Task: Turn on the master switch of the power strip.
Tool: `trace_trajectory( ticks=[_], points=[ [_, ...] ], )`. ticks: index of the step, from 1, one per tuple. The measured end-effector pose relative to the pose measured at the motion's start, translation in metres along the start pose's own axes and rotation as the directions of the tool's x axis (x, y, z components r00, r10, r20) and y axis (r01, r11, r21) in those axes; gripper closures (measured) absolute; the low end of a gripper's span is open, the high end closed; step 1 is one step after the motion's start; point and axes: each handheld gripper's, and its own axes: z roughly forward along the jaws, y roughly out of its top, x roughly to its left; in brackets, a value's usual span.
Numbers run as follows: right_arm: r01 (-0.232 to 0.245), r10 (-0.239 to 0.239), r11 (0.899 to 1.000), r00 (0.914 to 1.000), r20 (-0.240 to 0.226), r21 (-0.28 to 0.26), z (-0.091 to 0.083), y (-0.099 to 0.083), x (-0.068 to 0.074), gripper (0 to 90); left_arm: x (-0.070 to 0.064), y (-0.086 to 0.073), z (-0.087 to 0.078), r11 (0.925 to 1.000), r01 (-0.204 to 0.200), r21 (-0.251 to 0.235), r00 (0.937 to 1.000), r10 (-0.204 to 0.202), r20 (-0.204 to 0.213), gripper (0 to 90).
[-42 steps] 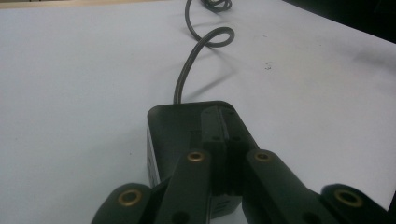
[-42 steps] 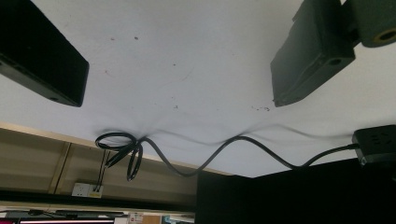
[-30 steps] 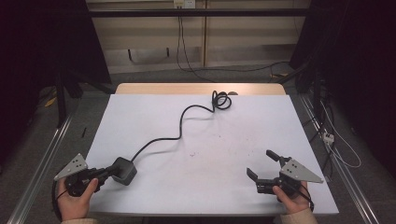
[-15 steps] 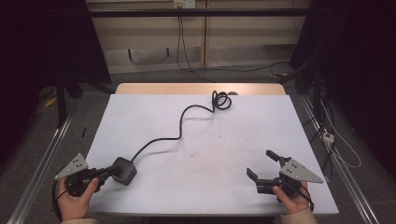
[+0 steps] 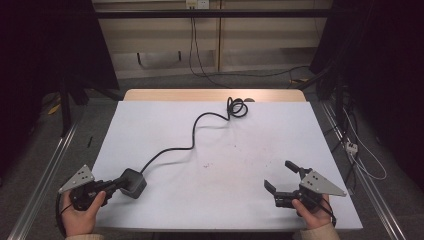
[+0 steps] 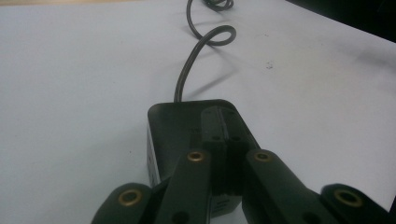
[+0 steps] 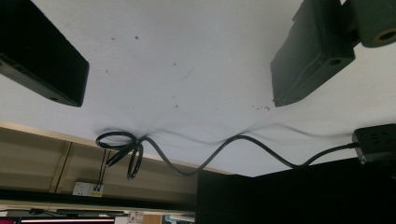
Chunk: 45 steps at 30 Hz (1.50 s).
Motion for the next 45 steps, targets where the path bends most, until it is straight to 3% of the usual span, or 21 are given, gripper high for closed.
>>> trace_trajectory(
  ticks=[45],
  points=[
    [-0.001, 0.001, 1.000, 1.0000, -0.001, 0.003, 0.0004, -0.0006, 0.0004, 3.5, -0.0002, -0.0009, -0.0002, 1.0000, -0.001, 0.002, 1.0000, 0.001, -0.003, 90.0]
  ],
)
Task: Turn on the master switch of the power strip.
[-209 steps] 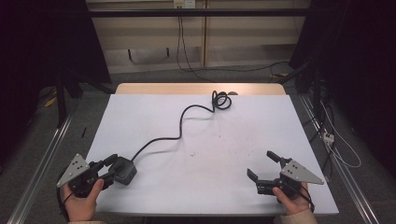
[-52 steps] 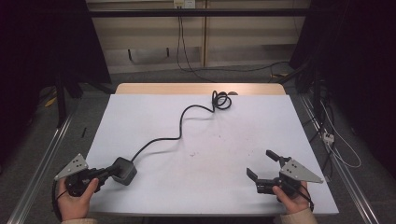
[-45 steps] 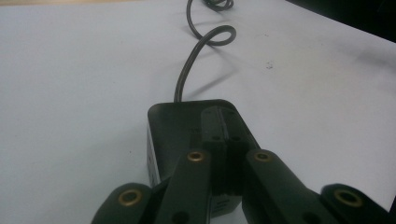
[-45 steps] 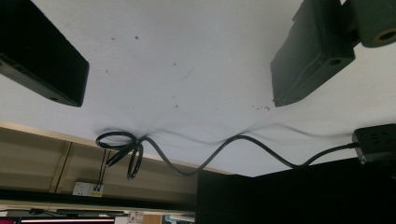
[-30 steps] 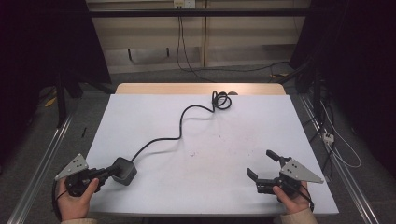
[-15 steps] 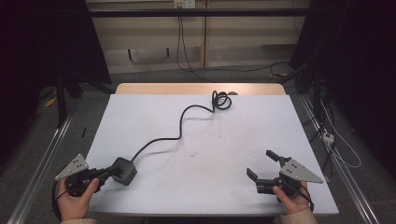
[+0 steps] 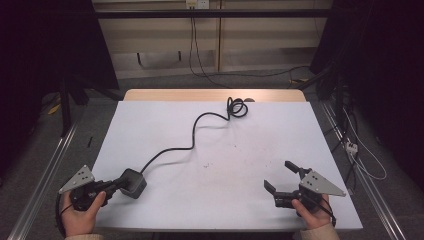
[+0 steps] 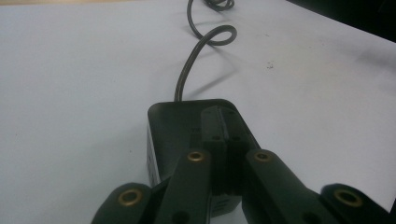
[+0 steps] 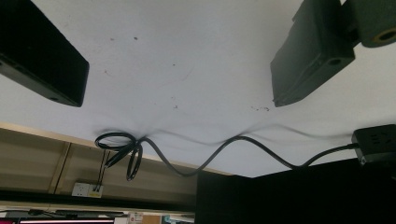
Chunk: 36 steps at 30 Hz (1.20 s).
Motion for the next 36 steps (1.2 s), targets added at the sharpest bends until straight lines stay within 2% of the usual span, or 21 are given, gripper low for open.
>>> trace_trajectory(
  ticks=[21, 25, 33, 36],
  points=[
    [0.001, -0.001, 1.000, 1.0000, 0.001, -0.002, -0.0006, 0.0001, -0.0001, 3.5, -0.0027, 0.0007, 0.0005, 0.9999, -0.014, 0.006, 0.9997, 0.015, -0.017, 90.0],
    [0.000, 0.000, 1.000, 1.0000, 0.000, -0.001, -0.0007, 0.0002, 0.0002, 3.5, -0.0036, 0.0007, 0.0005, 1.0000, -0.006, 0.007, 0.9998, 0.006, -0.020, 90.0],
    [0.000, 0.000, 1.000, 1.0000, 0.004, -0.005, -0.0016, 0.0002, -0.0006, 3.5, -0.0050, 0.0015, 0.0008, 0.9994, -0.024, 0.024, 0.9992, 0.025, -0.032, 90.0],
    [0.001, -0.001, 1.000, 1.0000, 0.003, -0.006, -0.0019, 0.0003, -0.0005, 3.5, -0.0047, 0.0008, 0.0009, 0.9998, -0.012, 0.015, 0.9995, 0.013, -0.029, 90.0]
  ],
)
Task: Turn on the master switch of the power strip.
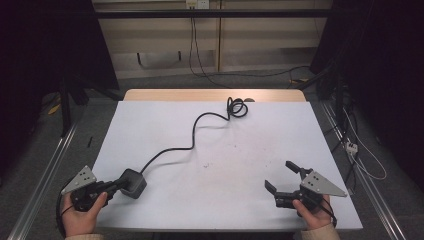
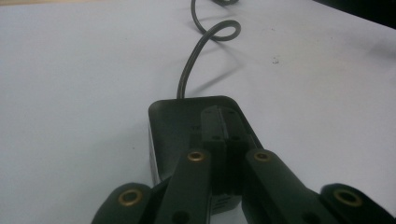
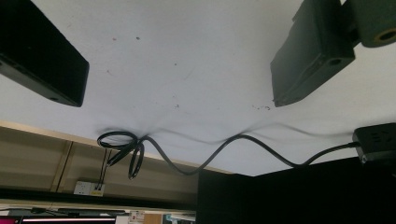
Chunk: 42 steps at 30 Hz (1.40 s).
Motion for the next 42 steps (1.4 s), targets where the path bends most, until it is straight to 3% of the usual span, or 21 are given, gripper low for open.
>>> trace_trajectory(
  ticks=[24, 42],
  points=[
    [-0.002, 0.002, 1.000, 1.0000, 0.000, 0.004, 0.0015, -0.0009, -0.0010, 3.5, 0.0012, 0.0023, -0.0003, 0.9999, -0.009, 0.010, 0.9999, 0.009, 0.007, 90.0],
    [-0.003, 0.003, 1.000, 1.0000, -0.007, 0.006, 0.0075, -0.0007, -0.0005, 3.5, 0.0000, 0.0031, -0.0010, 0.9999, 0.015, 0.002, 0.9999, -0.015, 0.004, 90.0]
  ],
)
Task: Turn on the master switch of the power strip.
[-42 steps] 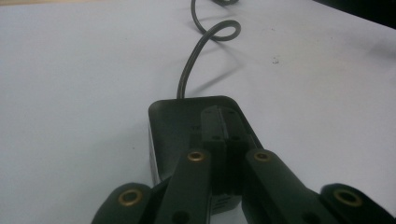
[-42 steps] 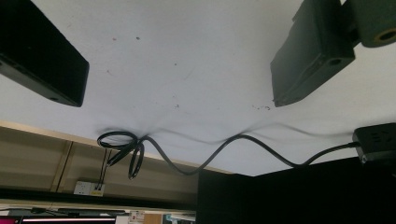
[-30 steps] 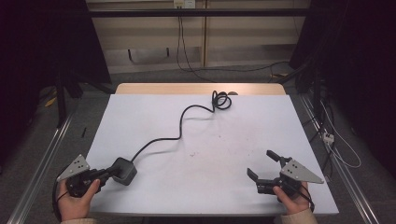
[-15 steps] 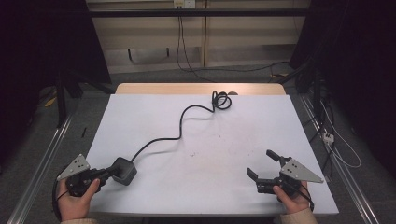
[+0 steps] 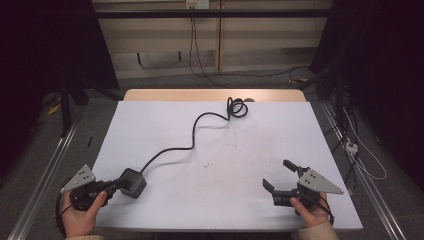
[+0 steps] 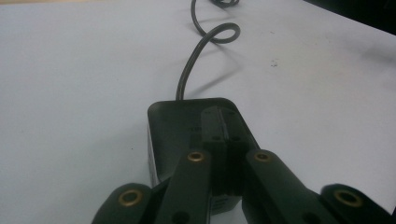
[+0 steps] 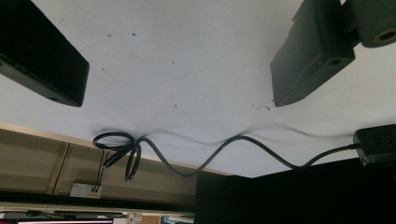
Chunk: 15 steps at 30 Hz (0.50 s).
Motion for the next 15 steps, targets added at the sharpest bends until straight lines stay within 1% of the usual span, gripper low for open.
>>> trace_trajectory(
  ticks=[9, 11, 15],
  points=[
    [-0.002, 0.002, 1.000, 1.0000, 0.002, 0.000, -0.0006, -0.0004, -0.0005, 3.5, 0.0021, 0.0007, 0.0006, 1.0000, 0.009, -0.004, 0.9999, -0.009, 0.008, 90.0],
    [-0.003, 0.003, 1.000, 1.0000, 0.003, -0.001, -0.0009, -0.0006, -0.0007, 3.5, 0.0027, 0.0002, 0.0004, 0.9998, 0.017, -0.007, 0.9998, -0.017, 0.007, 90.0],
    [-0.004, 0.004, 1.000, 1.0000, 0.004, -0.002, -0.0009, -0.0007, -0.0009, 3.5, 0.0018, 0.0010, 0.0006, 0.9999, 0.009, -0.006, 1.0000, -0.009, 0.002, 90.0]
  ],
)
